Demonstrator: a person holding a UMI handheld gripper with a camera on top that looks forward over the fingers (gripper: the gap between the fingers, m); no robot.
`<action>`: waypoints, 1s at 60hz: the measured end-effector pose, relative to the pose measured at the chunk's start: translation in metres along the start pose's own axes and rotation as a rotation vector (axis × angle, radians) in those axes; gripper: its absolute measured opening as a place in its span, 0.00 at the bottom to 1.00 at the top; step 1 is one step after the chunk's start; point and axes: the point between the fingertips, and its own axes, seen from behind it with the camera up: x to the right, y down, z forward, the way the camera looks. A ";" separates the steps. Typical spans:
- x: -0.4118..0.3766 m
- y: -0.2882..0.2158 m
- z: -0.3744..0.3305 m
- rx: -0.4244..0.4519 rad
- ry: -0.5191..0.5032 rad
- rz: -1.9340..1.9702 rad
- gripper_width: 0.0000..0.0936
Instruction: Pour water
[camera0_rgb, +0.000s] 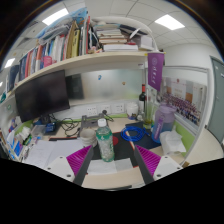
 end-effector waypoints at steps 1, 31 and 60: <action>-0.002 0.003 0.009 0.000 -0.009 -0.010 0.92; -0.030 0.033 0.190 0.105 -0.174 -0.155 0.86; -0.039 0.035 0.214 0.149 -0.145 -0.148 0.36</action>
